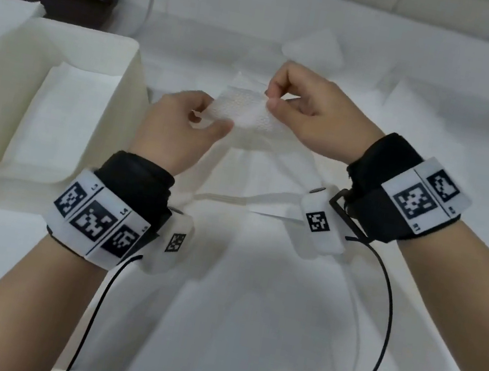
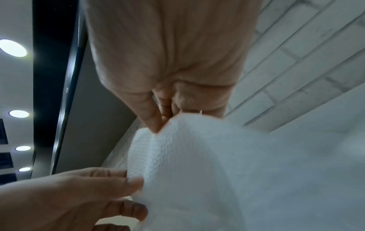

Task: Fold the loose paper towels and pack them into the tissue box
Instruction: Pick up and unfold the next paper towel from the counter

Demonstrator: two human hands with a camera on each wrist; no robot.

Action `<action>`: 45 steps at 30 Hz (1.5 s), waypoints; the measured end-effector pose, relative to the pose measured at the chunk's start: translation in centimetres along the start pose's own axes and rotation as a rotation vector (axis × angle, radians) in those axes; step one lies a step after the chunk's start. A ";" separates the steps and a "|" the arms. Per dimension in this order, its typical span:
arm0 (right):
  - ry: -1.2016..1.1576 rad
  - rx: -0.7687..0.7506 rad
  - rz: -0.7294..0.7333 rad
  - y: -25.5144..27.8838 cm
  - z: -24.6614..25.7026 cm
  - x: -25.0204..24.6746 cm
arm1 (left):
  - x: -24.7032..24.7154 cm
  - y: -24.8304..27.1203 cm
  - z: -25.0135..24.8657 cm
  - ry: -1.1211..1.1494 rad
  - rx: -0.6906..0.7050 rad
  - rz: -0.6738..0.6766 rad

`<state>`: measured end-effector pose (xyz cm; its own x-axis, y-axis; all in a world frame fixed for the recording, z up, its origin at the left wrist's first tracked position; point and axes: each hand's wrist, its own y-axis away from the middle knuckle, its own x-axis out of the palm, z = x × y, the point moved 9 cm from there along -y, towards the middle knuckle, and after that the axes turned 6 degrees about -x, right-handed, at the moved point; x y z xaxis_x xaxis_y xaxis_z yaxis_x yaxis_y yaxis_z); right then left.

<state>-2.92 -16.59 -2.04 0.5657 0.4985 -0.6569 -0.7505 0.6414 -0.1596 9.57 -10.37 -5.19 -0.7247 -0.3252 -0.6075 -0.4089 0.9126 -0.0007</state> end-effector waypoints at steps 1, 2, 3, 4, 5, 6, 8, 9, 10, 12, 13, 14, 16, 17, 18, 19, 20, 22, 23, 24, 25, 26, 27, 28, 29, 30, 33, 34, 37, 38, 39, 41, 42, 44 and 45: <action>-0.036 -0.011 -0.053 0.0 0.1 -0.5 | -0.5 -0.2 -0.3 0.050 0.016 -0.032; -0.060 -0.011 -0.092 0.2 0.2 -0.9 | -0.9 -0.3 -0.6 0.085 0.035 -0.051; -0.065 -0.002 -0.108 0.3 0.2 -0.9 | -1.2 -0.4 -1.0 0.118 0.056 -0.061; -0.050 0.019 -0.106 0.5 0.0 -0.8 | -1.4 -0.5 -1.4 0.148 0.079 -0.072; -0.021 0.042 -0.093 0.7 -0.3 -0.6 | -1.6 -0.5 -1.8 0.170 0.103 -0.084; 0.011 0.055 -0.085 0.8 -0.6 -0.4 | -1.8 -0.5 -2.2 0.188 0.126 -0.103; 0.070 0.078 -0.105 1.1 -1.1 -0.4 | -2.3 -0.6 -2.3 0.200 0.149 -0.146; 0.077 0.099 -0.129 1.3 -1.5 -0.6 | -2.7 -0.6 -2.1 0.189 0.152 -0.175; 0.061 0.119 -0.158 1.5 -1.9 -0.9 | -3.0 -0.8 -1.8 0.156 0.150 -0.202; 0.016 0.152 -0.211 2.0 -2.8 -1.4 | -3.1 -1.3 -0.8 0.034 0.081 -0.172; 0.007 0.168 -0.233 2.3 -3.2 -1.6 | -2.6 -1.6 -0.1 -0.015 0.013 -0.101; 0.008 0.183 -0.246 2.5 -3.5 -1.7 | -1.9 -1.8 0.8 -0.031 -0.073 -0.012; -0.006 0.206 -0.273 2.8 -4.0 -1.8 | -0.5 -1.7 2.3 0.039 -0.215 0.129; -0.024 0.217 -0.287 3.0 -4.1 -1.9 | -0.1 -1.7 2.6 0.081 -0.231 0.155; -0.046 0.226 -0.290 3.3 -4.1 -1.8 | 0.1 -1.7 2.5 0.129 -0.230 0.161; -0.079 0.227 -0.273 3.4 -4.0 -1.6 | 0.2 -1.7 2.4 0.202 -0.230 0.161; -0.136 0.216 -0.229 3.4 -3.6 -1.0 | 0.2 -1.7 2.2 0.301 -0.235 0.161; -0.288 0.180 -0.102 3.6 -2.5 0.6 | 0.5 -1.3 0.9 0.557 -0.240 0.195; -0.323 0.162 -0.043 3.7 -1.9 1.4 | 0.9 -1.0 -0.2 0.682 -0.230 0.244; -0.319 0.149 0.000 3.7 -1.4 2.0 | 1.4 -0.6 -1.5 0.774 -0.212 0.313; -0.304 0.140 0.011 3.7 -1.2 2.3 | 1.8 -0.2 -2.8 0.840 -0.187 0.383; -0.296 0.142 -0.015 3.7 -1.2 2.3 | 2.1 0.1 -3.7 0.885 -0.167 0.436; -0.307 0.157 -0.077 3.6 -1.5 2.1 | 2.3 0.3 -4.2 0.912 -0.161 0.471; -0.325 0.175 -0.154 3.7 -1.8 1.7 | 2.3 0.2 -4.3 0.904 -0.157 0.474; -0.334 0.197 -0.231 3.9 -2.3 1.2 | 2.2 0.0 -4.2 0.870 -0.143 0.438; -0.356 0.220 -0.304 4.2 -2.9 0.7 | 1.7 -0.5 -3.8 0.792 -0.107 0.369; -0.603 0.269 -0.459 5.2 -4.2 -0.2 | 0.4 -1.2 -2.5 0.466 -0.020 0.160; -0.689 0.274 -0.475 5.4 -4.4 -0.3 | 0.8 -1.2 -2.0 0.407 -0.030 0.173; -0.617 0.338 -0.398 5.8 -4.4 0.2 | 3.9 -0.4 -1.4 0.461 -0.115 0.388; -0.459 0.364 -0.336 6.0 -4.4 0.2 | 4.6 0.1 -1.6 0.448 -0.125 0.423; -0.259 0.379 -0.269 6.2 -4.5 0.0 | 5.1 0.2 -1.4 0.401 -0.128 0.420; 0.153 0.434 -0.107 7.2 -5.4 -0.5 | 5.8 0.4 -0.4 0.262 -0.152 0.389; 0.319 0.492 -0.003 8.1 -6.5 -0.4 | 6.2 0.4 0.1 0.195 -0.169 0.393; 0.541 0.617 0.238 10.4 -8.7 0.5 | 6.9 0.7 1.0 0.107 -0.202 0.422; 0.594 0.653 0.335 11.3 -9.4 1.1 | 7.1 0.8 1.2 0.094 -0.217 0.437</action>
<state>-14.00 -14.23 -11.49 -0.0466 0.4529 -0.8904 -0.4009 0.8079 0.4319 4.73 -11.64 -10.42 -0.8968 0.0461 -0.4400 -0.1548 0.8990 0.4096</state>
